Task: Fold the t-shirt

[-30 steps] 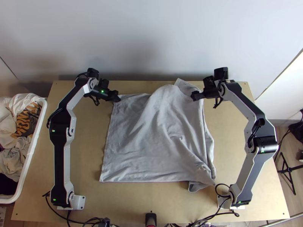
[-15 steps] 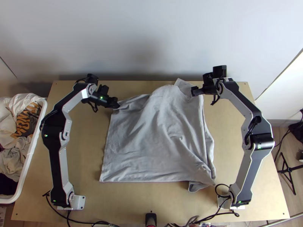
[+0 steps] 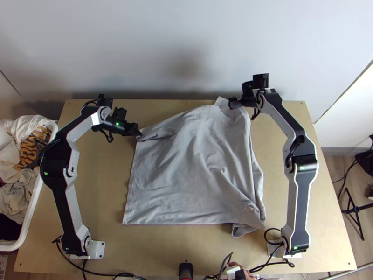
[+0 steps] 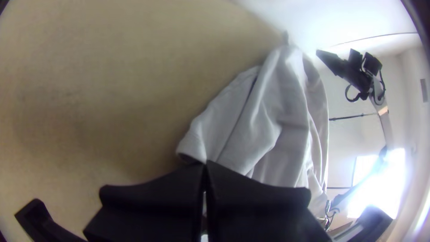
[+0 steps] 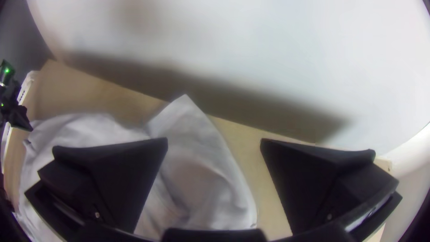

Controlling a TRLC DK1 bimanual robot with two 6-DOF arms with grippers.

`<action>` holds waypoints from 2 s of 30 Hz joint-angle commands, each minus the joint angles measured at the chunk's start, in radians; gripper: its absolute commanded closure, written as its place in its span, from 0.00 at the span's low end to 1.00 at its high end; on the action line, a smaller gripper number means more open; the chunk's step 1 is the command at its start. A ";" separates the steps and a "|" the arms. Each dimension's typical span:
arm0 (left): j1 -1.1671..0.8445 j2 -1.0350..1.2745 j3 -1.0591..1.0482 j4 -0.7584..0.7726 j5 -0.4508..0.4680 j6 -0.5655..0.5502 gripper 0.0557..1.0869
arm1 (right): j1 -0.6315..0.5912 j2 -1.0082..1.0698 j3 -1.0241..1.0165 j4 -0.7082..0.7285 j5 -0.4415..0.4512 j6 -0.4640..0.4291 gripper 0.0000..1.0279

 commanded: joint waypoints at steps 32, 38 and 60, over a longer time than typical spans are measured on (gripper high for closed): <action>0.007 -0.024 -0.029 0.004 0.007 -0.005 0.97 | 0.048 0.176 0.228 -0.183 0.004 -0.081 0.31; 0.012 -0.017 -0.026 0.007 0.007 -0.006 0.97 | 0.058 0.179 0.230 -0.188 0.001 -0.116 0.74; 0.025 0.005 -0.012 0.018 0.007 -0.017 0.97 | 0.052 0.185 0.245 -0.160 0.070 -0.127 0.12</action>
